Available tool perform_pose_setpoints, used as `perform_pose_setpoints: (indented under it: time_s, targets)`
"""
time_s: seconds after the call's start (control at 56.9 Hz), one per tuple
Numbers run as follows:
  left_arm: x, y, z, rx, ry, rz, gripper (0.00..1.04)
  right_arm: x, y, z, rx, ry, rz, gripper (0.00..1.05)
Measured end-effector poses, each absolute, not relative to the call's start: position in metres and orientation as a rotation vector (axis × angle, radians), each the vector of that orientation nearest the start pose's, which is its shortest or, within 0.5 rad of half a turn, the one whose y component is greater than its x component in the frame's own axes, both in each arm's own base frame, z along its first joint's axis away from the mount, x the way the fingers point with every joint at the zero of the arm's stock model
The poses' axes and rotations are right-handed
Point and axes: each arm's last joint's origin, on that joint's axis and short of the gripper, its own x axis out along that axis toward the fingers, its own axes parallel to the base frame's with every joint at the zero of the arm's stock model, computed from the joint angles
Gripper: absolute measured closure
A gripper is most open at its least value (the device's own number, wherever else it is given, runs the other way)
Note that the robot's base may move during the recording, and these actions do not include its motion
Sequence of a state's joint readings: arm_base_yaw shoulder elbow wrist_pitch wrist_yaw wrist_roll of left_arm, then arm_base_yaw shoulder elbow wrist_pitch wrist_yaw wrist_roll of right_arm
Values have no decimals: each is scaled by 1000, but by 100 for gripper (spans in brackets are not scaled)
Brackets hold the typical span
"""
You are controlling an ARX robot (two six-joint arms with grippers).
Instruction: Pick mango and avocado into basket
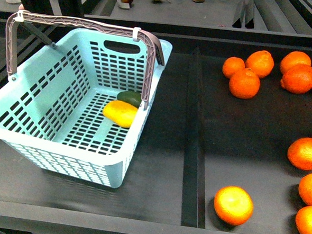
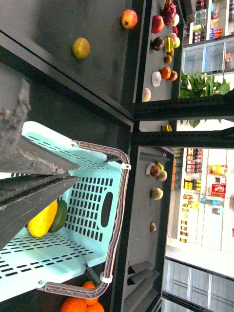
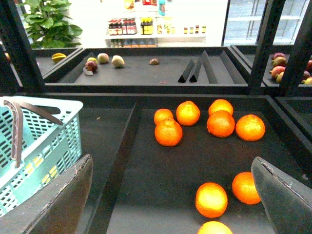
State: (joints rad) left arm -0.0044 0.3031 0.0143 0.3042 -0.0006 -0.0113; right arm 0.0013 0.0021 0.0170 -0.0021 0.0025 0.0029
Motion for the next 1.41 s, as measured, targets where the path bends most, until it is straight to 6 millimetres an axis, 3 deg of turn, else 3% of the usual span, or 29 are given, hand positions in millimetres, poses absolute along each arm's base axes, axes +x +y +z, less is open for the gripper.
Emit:
perform_pose_setpoints:
  time_s: [0.369, 0.474, 0.808, 1.089, 1.194, 1.405]
  targets:
    - [108, 0, 171, -11, -15, -4, 103, 97, 0, 169, 3, -13, -1, 9]
    - [98, 0, 168, -11, -6, -4, 103, 97, 0, 169, 3, -13, -1, 9]
    - [97, 0, 168, -11, -10, -3, 102, 97, 0, 169, 3, -13, -1, 9]
    - [97, 0, 168, -11, -10, -3, 28, 97, 0, 169, 3, -13, -1, 9]
    - [97, 0, 168, -11, -10, -4, 9, 97, 0, 169, 3, -13, -1, 9]
    - [97, 0, 168, -10, -10, -3, 9, 97, 0, 169, 3, -13, -1, 9]
